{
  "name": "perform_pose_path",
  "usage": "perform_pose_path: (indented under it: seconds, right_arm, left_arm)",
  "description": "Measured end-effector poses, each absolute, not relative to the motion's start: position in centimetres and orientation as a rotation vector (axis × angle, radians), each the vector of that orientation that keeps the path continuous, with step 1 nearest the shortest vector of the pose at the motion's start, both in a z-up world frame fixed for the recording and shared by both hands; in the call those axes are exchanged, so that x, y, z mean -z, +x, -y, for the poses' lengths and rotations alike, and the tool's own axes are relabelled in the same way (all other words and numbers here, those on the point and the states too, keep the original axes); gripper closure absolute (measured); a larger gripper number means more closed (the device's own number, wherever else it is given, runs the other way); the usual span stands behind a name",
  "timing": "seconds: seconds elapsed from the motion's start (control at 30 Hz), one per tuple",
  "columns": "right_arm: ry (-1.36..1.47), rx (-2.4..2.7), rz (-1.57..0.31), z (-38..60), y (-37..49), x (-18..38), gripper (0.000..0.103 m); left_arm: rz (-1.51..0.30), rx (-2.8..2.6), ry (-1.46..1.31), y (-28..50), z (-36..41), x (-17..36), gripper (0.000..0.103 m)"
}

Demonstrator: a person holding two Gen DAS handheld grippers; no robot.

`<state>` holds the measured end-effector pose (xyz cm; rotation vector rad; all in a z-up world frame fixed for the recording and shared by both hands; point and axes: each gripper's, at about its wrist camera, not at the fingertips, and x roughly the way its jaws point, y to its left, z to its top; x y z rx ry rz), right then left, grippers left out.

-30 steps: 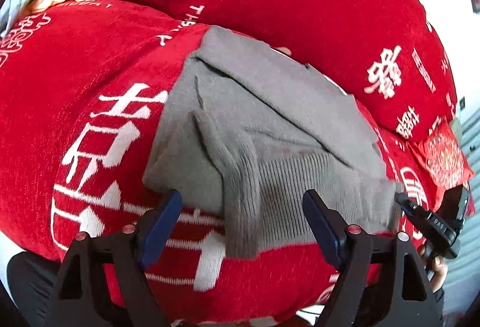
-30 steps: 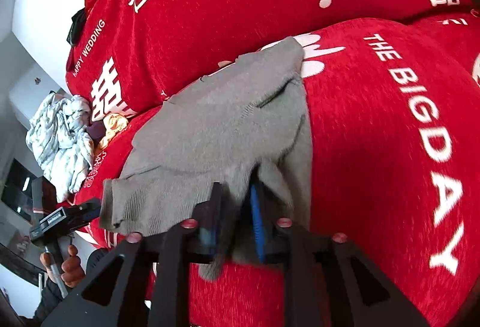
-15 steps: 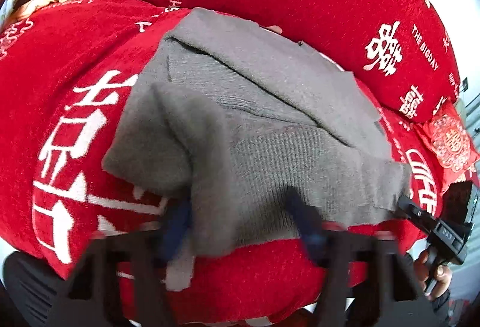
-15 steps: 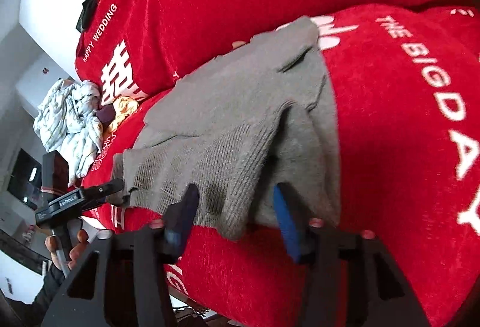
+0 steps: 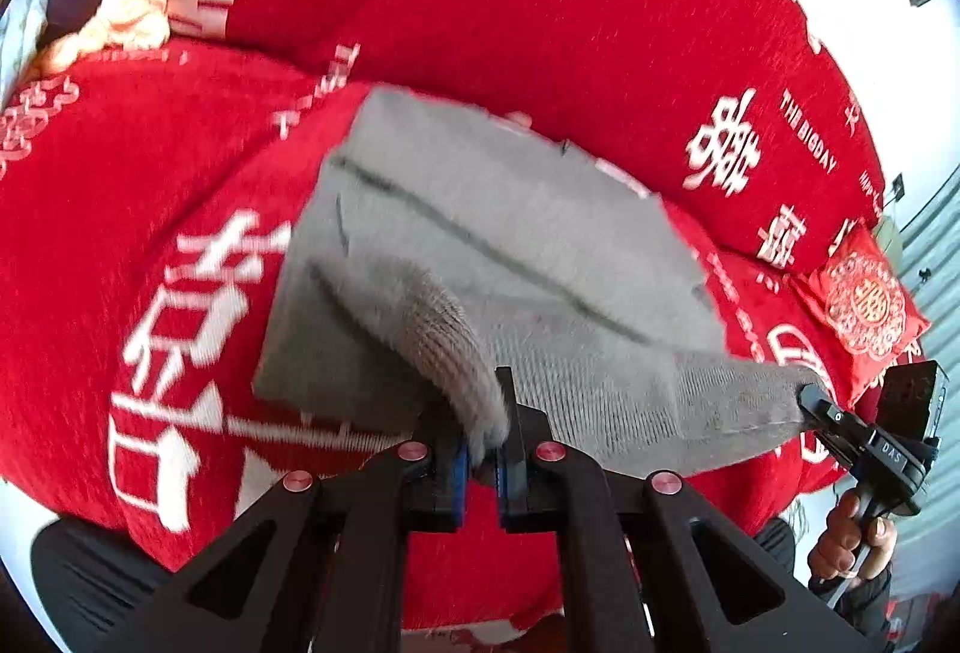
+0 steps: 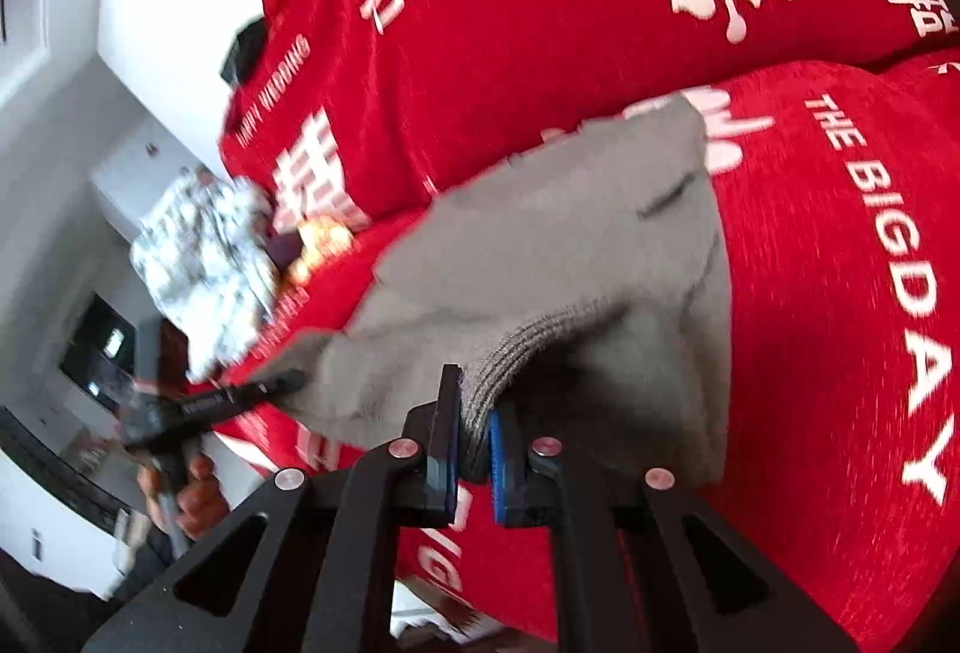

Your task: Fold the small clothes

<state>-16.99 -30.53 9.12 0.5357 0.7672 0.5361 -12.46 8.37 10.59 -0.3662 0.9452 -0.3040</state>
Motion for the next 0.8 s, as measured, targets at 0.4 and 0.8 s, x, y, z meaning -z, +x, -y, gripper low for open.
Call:
perform_pose_path:
  seconds: [0.4, 0.8]
  right_arm:
    - [0.531, -0.448, -0.713, 30.3, -11.1, -13.5, 0.095]
    - [0.549, -0.353, -0.742, 30.3, -4.0, -14.0, 0.095]
  left_arm:
    - [-0.869, 0.236, -0.354, -6.0, -7.7, -14.8, 0.096]
    - [-0.848, 0.196, -0.329, -0.9, -6.7, -16.3, 0.096]
